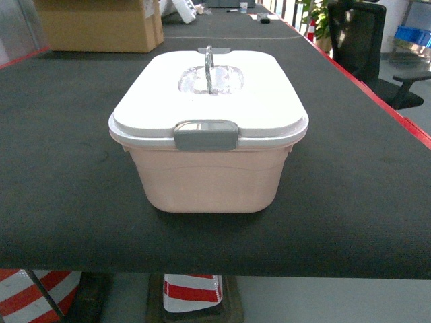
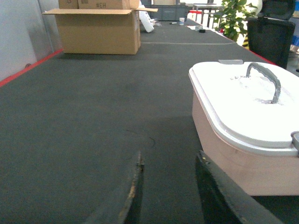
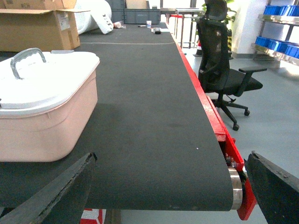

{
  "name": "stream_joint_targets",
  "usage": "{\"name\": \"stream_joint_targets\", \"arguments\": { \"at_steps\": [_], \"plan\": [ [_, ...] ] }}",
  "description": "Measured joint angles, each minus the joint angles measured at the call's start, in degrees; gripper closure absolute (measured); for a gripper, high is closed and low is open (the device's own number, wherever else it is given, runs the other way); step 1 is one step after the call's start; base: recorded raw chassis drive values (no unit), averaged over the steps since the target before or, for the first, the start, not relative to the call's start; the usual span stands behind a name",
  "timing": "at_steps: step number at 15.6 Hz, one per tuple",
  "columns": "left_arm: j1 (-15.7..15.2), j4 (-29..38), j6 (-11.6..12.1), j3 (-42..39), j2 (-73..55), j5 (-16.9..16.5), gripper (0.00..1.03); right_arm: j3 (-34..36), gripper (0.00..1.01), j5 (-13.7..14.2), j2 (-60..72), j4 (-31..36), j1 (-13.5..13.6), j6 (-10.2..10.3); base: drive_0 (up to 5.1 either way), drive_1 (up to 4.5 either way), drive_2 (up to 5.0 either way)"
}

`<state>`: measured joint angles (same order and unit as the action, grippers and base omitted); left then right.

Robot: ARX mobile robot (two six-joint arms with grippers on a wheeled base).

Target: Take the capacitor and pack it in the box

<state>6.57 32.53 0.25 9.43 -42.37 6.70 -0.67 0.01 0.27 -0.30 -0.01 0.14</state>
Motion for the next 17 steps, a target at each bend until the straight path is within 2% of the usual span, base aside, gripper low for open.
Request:
{"name": "stream_joint_targets", "arguments": {
  "at_steps": [2, 3, 4, 5, 9, 10, 17],
  "plan": [
    [-1.9, -1.9, 0.0, -2.7, 4.5, -2.3, 0.94, 0.0, 0.03, 0.0, 0.0, 0.0, 0.0, 0.0, 0.0, 0.0, 0.0],
    [-6.0, -2.9, -0.1, -3.7, 6.6, -5.9, 1.01, 0.0, 0.03, 0.0, 0.0, 0.0, 0.0, 0.0, 0.0, 0.0, 0.0],
    [-7.0, -4.0, -0.2, -4.3, 8.3, -5.7, 1.01, 0.0, 0.03, 0.0, 0.0, 0.0, 0.0, 0.0, 0.0, 0.0, 0.0],
    [-6.6, -5.4, -0.2, -5.2, 10.6, -6.7, 1.01, 0.0, 0.03, 0.0, 0.0, 0.0, 0.0, 0.0, 0.0, 0.0, 0.0],
    [-6.5, -10.3, -0.2, -7.2, 17.9, -6.7, 1.01, 0.0, 0.03, 0.0, 0.0, 0.0, 0.0, 0.0, 0.0, 0.0, 0.0],
    [-6.5, -8.8, -0.2, -8.7, 18.6, -6.8, 1.01, 0.0, 0.03, 0.0, 0.0, 0.0, 0.0, 0.0, 0.0, 0.0, 0.0],
    [-6.5, -19.4, -0.2, -8.7, 29.4, -6.7, 1.01, 0.0, 0.03, 0.0, 0.0, 0.0, 0.0, 0.0, 0.0, 0.0, 0.0]
  ]
}}
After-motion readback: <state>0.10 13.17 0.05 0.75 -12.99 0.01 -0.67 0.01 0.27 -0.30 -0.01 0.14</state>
